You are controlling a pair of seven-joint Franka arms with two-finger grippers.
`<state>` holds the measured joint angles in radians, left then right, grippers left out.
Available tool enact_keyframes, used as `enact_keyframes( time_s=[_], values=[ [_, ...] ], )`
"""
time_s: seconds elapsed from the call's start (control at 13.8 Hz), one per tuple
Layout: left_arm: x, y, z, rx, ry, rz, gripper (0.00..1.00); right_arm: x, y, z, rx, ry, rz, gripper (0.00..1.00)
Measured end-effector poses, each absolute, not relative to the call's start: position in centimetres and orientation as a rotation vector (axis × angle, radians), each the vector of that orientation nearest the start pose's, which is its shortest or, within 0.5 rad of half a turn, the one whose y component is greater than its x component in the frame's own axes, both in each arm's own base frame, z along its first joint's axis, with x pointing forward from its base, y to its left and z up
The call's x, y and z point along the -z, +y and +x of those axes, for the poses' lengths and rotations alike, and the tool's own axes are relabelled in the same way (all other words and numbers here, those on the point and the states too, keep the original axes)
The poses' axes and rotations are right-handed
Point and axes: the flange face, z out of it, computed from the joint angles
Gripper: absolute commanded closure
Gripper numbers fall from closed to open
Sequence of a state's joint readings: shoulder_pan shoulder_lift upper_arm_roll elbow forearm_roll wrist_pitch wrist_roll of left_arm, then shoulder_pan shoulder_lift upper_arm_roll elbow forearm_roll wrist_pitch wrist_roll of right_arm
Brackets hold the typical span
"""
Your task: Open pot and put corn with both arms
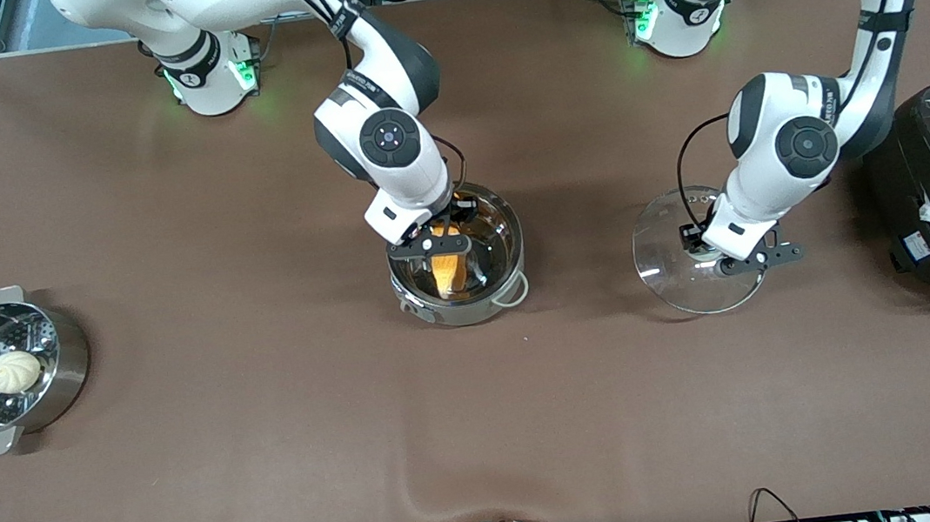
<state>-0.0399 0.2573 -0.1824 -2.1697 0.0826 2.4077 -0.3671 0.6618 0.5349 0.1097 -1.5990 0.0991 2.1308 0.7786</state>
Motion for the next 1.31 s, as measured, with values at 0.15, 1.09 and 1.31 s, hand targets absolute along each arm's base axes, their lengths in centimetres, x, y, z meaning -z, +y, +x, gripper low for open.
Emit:
enact_keyframes(
  time_s=[0.15,1.09,1.31],
  values=[
    [-25.8,-12.1,53.5,0.045,-0.135,-3.144,1.00,-33.4,47.4,50.7,-0.120,0.129,-3.025,0.00],
    [-28.5,-9.4,55.4,0.244,0.030,-3.155,0.00,-48.2,27.1,60.4,-0.002,0.235,-3.006,0.00],
    [-37.6,-9.5,57.2,0.327,0.025,-3.126,0.00,-52.4,21.0,60.4,-0.006,0.209,-3.019,0.00]
  ],
)
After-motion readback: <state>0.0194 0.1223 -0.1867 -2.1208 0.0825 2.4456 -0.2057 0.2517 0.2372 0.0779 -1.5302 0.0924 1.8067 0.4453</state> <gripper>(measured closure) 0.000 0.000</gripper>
